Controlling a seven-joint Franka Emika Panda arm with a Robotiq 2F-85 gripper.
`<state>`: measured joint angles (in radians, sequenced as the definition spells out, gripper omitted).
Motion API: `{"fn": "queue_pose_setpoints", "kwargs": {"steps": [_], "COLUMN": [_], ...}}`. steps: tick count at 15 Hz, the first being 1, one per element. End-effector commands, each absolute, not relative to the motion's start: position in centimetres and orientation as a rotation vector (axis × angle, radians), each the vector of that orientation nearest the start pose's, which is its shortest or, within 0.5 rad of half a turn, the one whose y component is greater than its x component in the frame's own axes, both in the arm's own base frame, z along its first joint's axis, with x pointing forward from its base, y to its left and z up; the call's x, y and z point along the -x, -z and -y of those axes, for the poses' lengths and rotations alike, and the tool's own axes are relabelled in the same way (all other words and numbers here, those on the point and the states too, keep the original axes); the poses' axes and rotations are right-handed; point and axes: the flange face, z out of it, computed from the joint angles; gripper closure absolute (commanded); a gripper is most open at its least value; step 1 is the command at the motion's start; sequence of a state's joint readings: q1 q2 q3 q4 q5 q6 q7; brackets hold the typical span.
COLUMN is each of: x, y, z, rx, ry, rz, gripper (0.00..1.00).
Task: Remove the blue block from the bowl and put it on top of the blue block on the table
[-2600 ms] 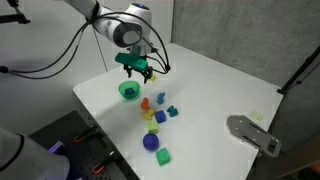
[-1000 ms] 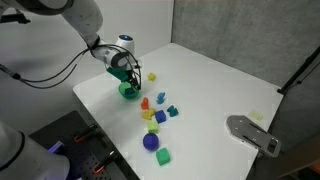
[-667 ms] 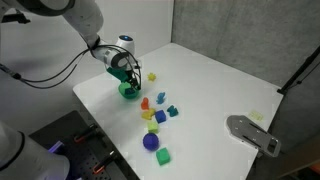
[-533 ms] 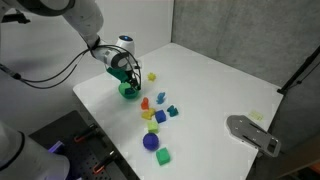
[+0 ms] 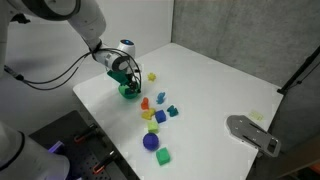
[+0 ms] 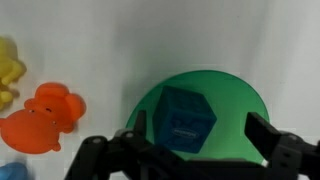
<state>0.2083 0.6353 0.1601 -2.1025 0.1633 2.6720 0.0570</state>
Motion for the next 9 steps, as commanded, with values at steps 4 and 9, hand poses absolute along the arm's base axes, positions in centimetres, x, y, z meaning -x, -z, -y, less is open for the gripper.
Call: {"fn": "queue_pose_setpoints", "kwargs": {"steps": [4, 9], "x": [-53.5, -53.7], "y": [-10.1, -9.1], "z": [-20.6, -21.3], "rx": [2.985, 2.986], "ry": [-0.154, -0.164], "rz": [0.152, 0.110], "gripper": [0.00, 0.00]}}
